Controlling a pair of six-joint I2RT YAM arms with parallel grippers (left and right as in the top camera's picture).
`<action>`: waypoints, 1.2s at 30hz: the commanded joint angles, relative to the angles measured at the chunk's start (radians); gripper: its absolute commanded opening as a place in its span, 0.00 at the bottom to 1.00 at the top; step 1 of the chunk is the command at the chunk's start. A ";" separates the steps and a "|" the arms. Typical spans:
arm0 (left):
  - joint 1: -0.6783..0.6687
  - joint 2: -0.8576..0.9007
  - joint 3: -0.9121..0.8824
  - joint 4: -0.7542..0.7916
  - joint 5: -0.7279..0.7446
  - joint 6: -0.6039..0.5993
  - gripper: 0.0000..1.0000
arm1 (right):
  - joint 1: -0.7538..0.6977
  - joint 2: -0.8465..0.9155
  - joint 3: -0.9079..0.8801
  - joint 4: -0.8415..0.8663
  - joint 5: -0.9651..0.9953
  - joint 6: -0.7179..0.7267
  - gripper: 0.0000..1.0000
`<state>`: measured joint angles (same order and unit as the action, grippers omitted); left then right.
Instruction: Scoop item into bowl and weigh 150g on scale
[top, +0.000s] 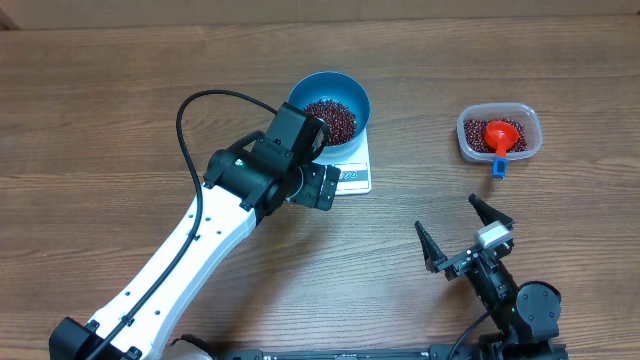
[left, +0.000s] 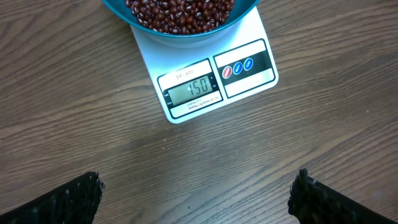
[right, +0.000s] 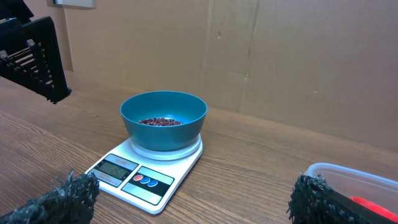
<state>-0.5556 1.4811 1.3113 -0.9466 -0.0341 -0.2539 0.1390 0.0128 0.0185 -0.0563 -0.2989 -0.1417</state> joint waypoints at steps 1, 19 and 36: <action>0.001 -0.012 -0.003 0.002 -0.011 0.015 0.99 | 0.006 -0.010 -0.011 -0.001 0.010 0.008 1.00; 0.182 -0.605 -0.121 -0.034 0.017 -0.010 0.99 | 0.006 -0.010 -0.011 -0.001 0.010 0.008 1.00; 0.637 -1.367 -0.989 0.525 0.338 -0.190 1.00 | 0.006 -0.010 -0.011 -0.001 0.010 0.008 1.00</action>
<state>0.0746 0.1780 0.4149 -0.4892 0.2607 -0.3599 0.1390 0.0128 0.0185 -0.0612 -0.2989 -0.1417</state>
